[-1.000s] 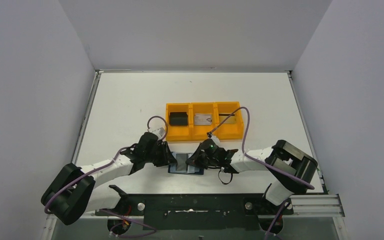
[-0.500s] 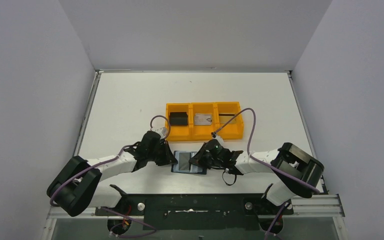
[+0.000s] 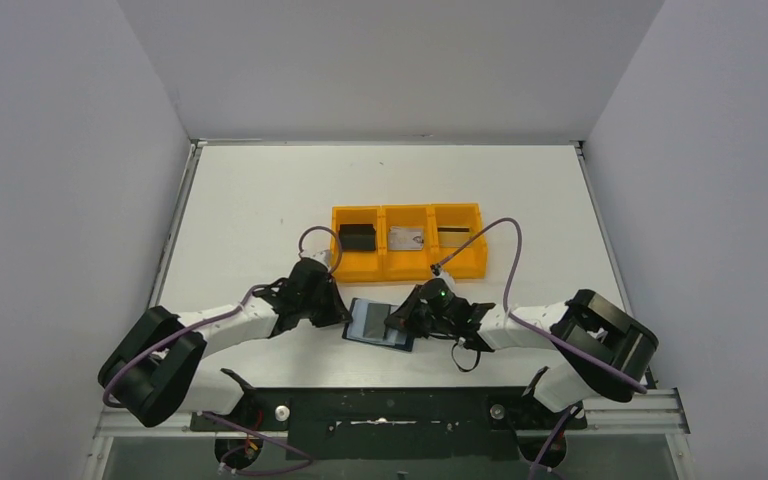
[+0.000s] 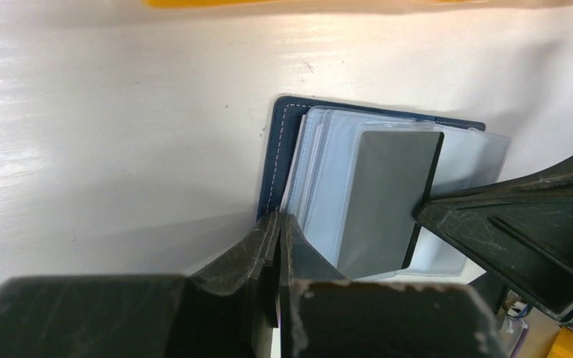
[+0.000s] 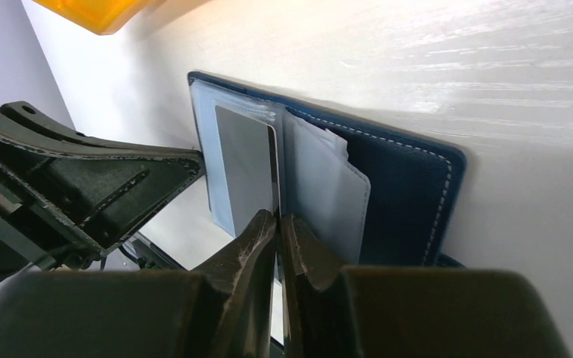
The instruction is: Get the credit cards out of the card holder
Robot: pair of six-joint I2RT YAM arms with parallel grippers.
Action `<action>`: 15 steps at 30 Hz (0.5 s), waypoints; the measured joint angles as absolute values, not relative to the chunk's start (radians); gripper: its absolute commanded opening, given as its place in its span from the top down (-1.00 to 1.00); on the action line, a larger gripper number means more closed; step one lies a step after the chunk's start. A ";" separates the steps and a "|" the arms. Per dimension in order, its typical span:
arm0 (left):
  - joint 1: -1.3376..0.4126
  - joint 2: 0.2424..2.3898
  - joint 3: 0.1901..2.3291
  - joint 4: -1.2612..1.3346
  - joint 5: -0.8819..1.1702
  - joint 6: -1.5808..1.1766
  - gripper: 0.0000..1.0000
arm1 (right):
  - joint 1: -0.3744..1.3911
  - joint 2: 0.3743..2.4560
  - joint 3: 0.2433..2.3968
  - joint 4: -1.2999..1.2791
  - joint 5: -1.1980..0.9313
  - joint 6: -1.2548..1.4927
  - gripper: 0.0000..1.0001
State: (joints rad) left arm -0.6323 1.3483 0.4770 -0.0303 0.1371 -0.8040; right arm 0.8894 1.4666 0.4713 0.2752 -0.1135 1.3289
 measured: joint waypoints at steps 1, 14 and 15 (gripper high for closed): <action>-0.634 1.348 0.481 -0.037 0.130 -0.804 1.00 | 0.889 1.467 0.467 0.277 -0.115 1.329 0.87; -0.638 1.235 0.531 -0.208 0.031 -0.745 0.60 | 0.884 1.553 0.462 0.377 -0.154 1.349 0.88; -0.639 1.224 0.536 -0.203 0.043 -0.741 0.59 | 0.884 1.562 0.465 0.388 -0.160 1.349 0.87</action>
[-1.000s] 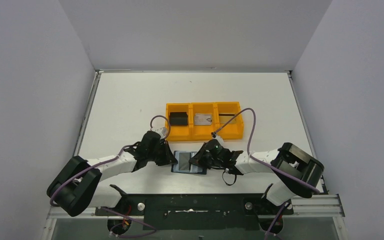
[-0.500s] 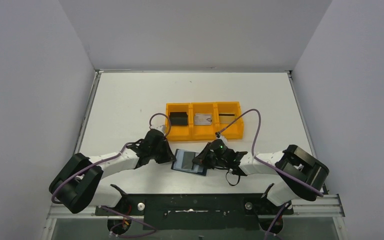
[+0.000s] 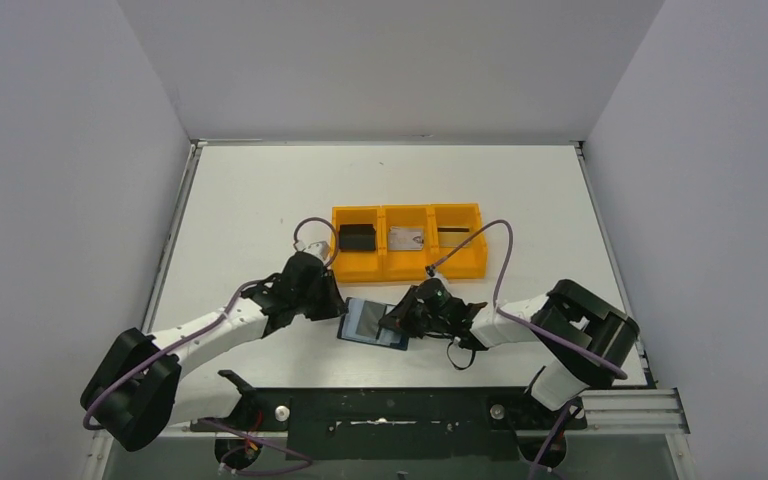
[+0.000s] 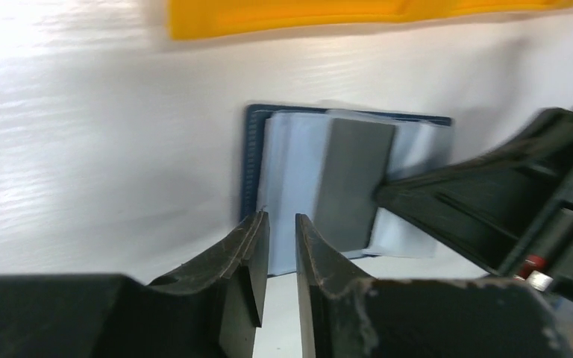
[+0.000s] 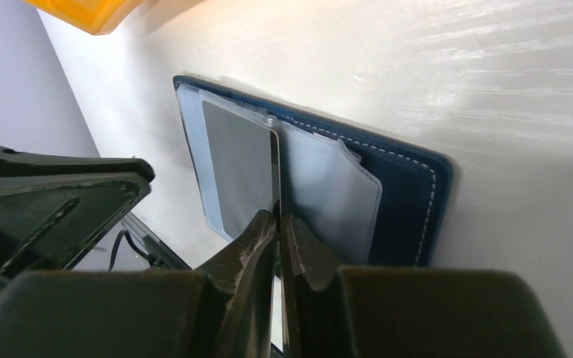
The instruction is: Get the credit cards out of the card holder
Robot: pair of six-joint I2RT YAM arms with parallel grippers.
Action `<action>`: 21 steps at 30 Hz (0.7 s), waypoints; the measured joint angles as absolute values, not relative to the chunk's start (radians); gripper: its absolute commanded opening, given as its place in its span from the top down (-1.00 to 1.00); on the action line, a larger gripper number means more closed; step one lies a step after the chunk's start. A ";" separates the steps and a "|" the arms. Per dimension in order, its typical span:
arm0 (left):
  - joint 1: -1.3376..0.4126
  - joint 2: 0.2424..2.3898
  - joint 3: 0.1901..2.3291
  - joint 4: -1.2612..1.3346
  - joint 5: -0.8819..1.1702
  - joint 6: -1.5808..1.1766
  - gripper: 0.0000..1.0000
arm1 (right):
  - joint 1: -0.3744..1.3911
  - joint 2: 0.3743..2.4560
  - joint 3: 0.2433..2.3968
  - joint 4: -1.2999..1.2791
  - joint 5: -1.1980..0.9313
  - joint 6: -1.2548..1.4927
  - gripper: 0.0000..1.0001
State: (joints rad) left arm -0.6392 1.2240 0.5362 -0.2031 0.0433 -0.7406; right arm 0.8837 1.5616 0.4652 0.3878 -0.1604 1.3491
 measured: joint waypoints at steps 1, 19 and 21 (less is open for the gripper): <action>-0.640 1.219 0.540 -0.194 0.058 -0.738 0.59 | 0.884 1.569 0.467 0.397 -0.165 1.349 0.87; -0.672 1.414 0.570 -0.078 0.237 -0.730 0.91 | 0.884 1.591 0.484 0.408 -0.186 1.345 0.82; -0.674 1.414 0.575 -0.087 0.220 -0.731 0.93 | 0.884 1.582 0.482 0.407 -0.180 1.348 0.67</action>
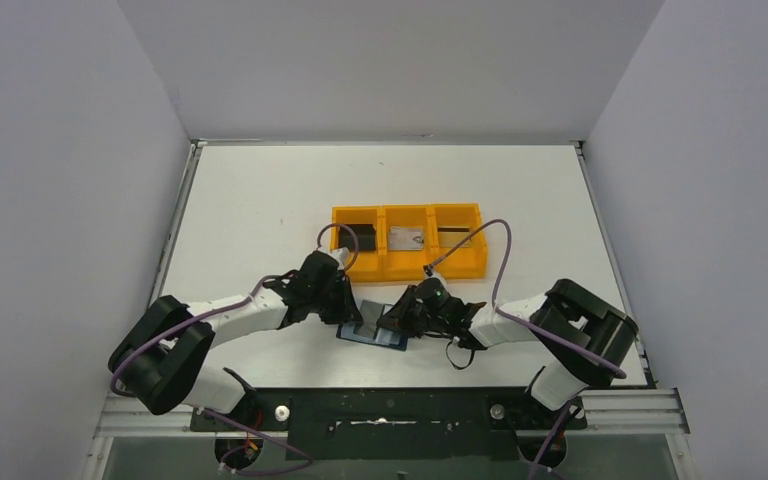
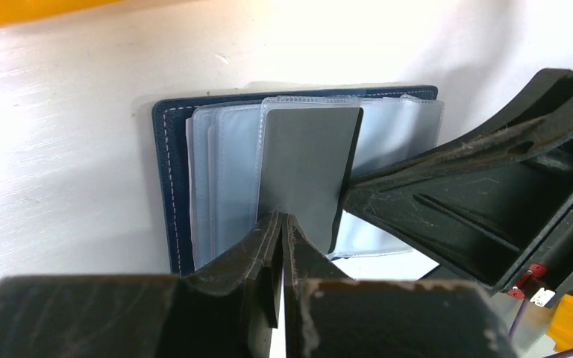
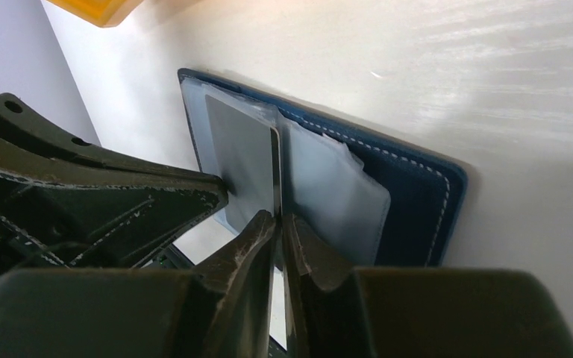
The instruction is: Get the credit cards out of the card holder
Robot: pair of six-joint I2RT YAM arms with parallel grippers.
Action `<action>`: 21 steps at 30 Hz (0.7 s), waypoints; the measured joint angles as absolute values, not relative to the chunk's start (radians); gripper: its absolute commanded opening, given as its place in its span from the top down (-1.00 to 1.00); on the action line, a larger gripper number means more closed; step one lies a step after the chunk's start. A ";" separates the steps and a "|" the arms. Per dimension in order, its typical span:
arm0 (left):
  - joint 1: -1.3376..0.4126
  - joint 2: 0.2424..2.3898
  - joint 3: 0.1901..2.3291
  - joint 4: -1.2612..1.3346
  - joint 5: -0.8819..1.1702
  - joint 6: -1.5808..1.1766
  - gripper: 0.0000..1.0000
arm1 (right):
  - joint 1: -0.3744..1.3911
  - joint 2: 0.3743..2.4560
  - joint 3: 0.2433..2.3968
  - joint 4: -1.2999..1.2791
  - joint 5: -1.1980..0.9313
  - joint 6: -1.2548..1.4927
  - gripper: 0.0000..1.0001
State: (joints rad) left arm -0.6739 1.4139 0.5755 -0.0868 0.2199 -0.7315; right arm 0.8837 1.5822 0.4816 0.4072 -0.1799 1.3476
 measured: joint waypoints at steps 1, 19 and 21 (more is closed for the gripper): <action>-0.674 1.414 0.576 -0.087 0.214 -0.734 0.93 | 0.884 1.577 0.475 0.411 -0.177 1.348 0.63; -0.674 1.414 0.577 -0.083 0.186 -0.753 1.00 | 0.884 1.642 0.426 0.606 -0.189 1.427 0.66; -0.673 1.414 0.577 -0.082 0.182 -0.756 1.00 | 0.884 1.652 0.425 0.619 -0.189 1.429 0.76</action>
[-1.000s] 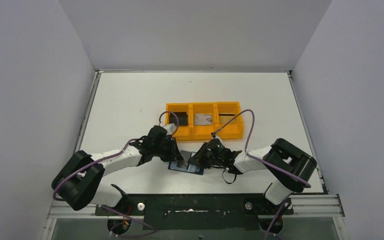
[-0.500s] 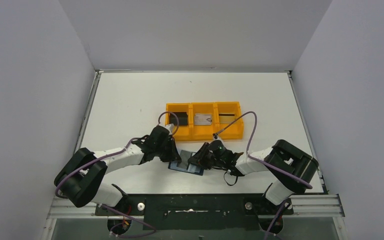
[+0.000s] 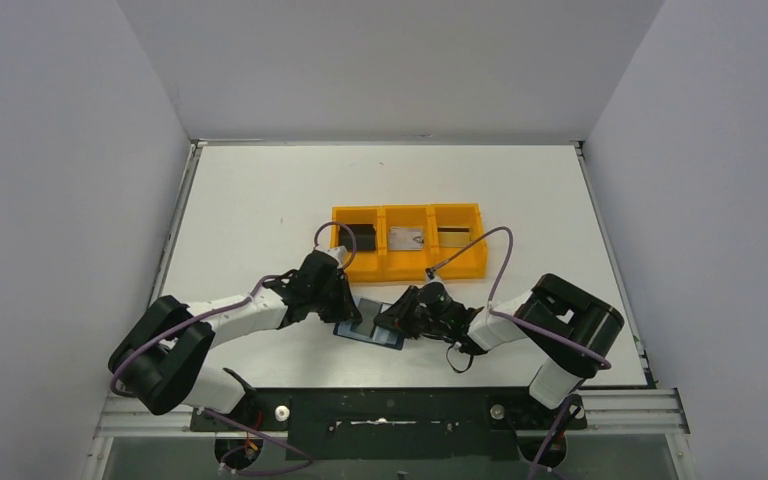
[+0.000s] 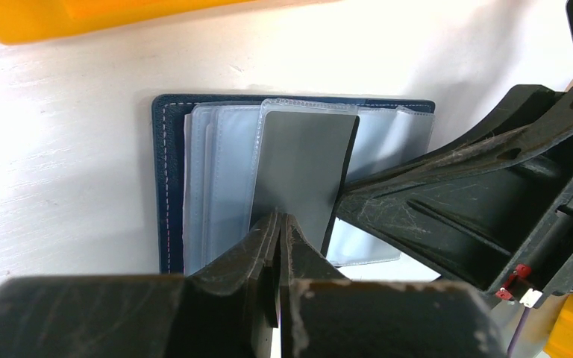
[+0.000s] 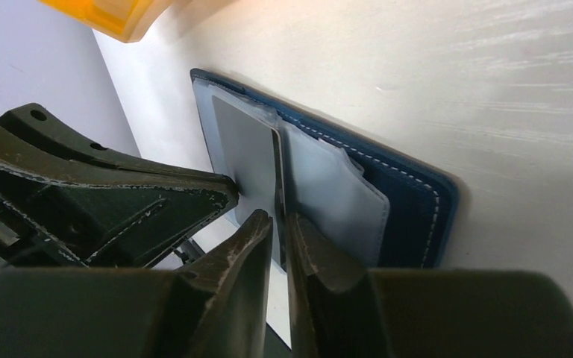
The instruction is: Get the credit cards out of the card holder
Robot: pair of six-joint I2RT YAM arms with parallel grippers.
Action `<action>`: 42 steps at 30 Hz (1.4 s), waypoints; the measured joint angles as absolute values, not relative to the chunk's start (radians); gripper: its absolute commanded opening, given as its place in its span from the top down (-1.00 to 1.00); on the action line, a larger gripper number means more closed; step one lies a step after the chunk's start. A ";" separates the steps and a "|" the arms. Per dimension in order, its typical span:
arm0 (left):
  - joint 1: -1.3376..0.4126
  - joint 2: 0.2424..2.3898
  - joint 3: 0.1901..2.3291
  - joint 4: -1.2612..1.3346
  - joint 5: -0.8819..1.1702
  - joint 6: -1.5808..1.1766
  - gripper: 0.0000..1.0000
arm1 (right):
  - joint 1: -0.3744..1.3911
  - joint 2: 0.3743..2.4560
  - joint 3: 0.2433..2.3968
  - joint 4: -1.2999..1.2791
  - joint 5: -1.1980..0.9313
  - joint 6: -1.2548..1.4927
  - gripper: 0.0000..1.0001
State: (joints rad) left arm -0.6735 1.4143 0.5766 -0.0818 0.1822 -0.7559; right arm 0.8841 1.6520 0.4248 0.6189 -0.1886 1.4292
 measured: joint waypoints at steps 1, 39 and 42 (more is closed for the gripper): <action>-0.673 1.414 0.577 -0.082 0.182 -0.757 1.00 | 0.884 1.652 0.424 0.620 -0.188 1.429 0.80; -0.671 1.266 0.594 -0.202 0.082 -0.677 0.24 | 0.931 1.617 0.548 0.390 -0.152 1.326 0.52; -0.670 1.284 0.594 -0.200 0.084 -0.672 0.29 | 0.931 1.622 0.554 0.389 -0.154 1.321 0.52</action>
